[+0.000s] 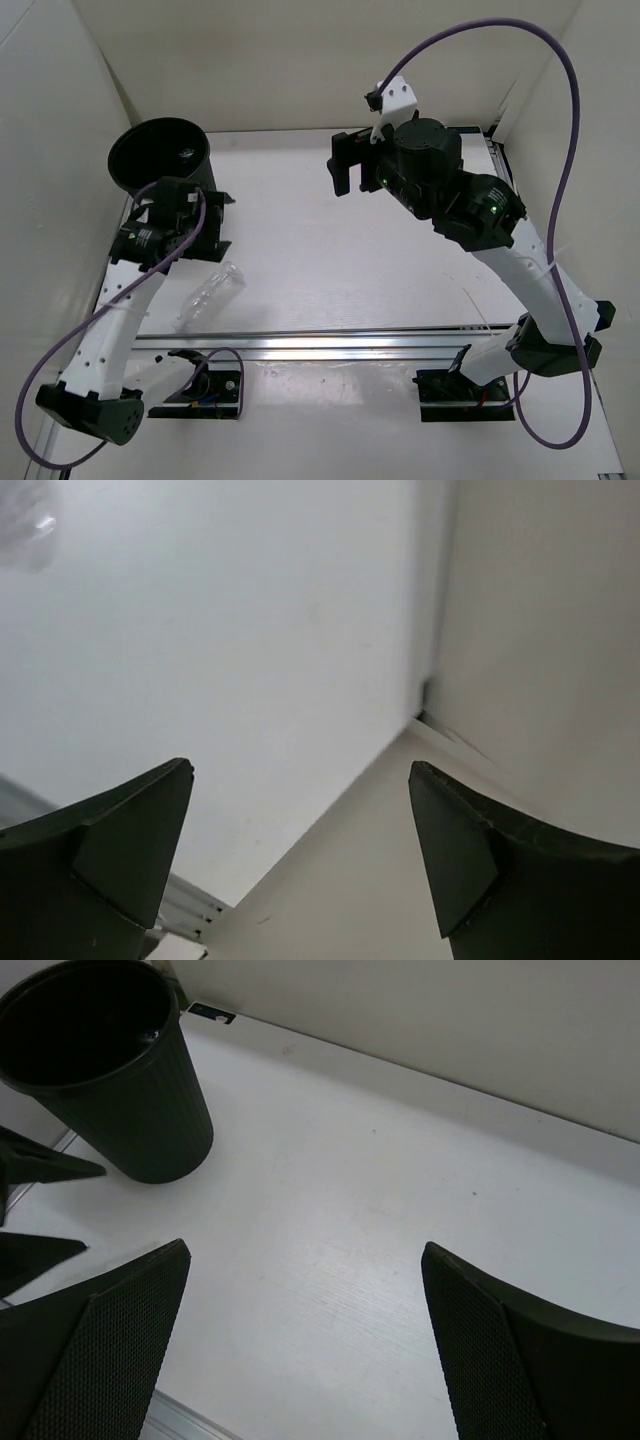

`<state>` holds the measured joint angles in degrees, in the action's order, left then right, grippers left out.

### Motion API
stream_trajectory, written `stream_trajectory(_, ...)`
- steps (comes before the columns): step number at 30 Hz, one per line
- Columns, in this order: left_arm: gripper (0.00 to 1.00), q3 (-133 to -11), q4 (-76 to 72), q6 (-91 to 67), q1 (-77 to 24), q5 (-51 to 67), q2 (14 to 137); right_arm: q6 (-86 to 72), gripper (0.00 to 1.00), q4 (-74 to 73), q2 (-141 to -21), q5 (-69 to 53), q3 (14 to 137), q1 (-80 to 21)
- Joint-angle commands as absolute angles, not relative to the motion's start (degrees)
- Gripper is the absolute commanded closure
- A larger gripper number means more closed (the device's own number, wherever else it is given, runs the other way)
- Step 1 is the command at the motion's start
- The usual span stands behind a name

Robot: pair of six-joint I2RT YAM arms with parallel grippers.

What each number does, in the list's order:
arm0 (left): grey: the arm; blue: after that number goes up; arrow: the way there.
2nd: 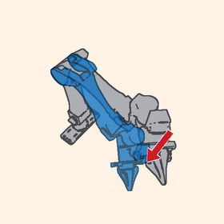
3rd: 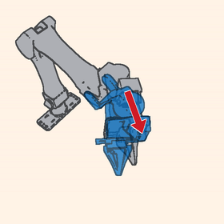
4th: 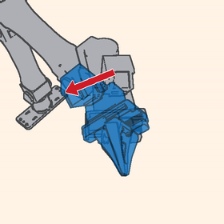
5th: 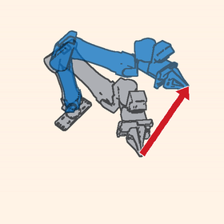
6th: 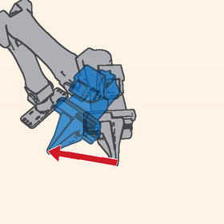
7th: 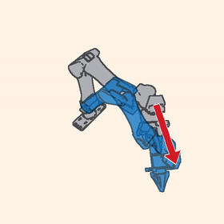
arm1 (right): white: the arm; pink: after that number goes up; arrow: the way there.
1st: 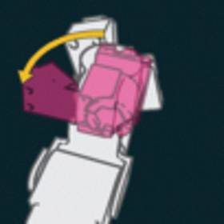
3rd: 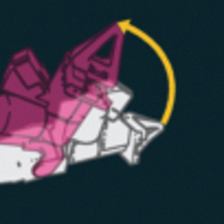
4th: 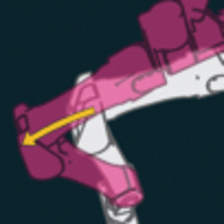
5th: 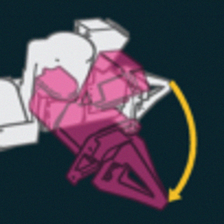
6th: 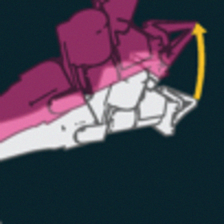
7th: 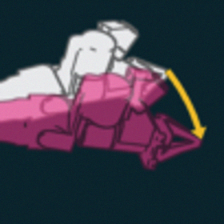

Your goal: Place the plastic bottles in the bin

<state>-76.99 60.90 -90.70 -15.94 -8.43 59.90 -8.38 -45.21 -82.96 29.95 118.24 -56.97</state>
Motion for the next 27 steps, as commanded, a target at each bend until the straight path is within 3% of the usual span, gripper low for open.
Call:
stream_trajectory(1,0.0,-73.92,64.09,-100.21,-16.87,-6.76,59.85,-9.58,0.0,-45.97,-82.35,29.0,117.51,-56.78)
stream_trajectory(4,0.0,-78.12,63.46,-90.14,-16.87,-11.33,65.0,-9.58,0.0,-46.49,-81.83,29.0,116.89,-56.78)
stream_trajectory(7,0.0,-88.74,66.52,-61.45,-16.26,-10.72,75.62,-9.58,0.0,-46.49,-81.83,29.0,116.89,-56.78)
stream_trajectory(12,0.01,-94.13,71.88,-44.23,-23.71,-11.06,85.07,-10.8,0.0,-46.49,-81.83,29.0,115.06,-55.55)
stream_trajectory(18,0.01,-88.52,72.95,-36.31,-35.83,-30.39,81.92,-15.89,0.0,-48.34,-81.3,24.97,114.52,-50.81)
stream_trajectory(27,0.03,-77.71,71.71,-25.67,-40.78,-49.02,72.25,-20.56,0.0,-48.87,-80.68,13.72,113.82,-42.63)
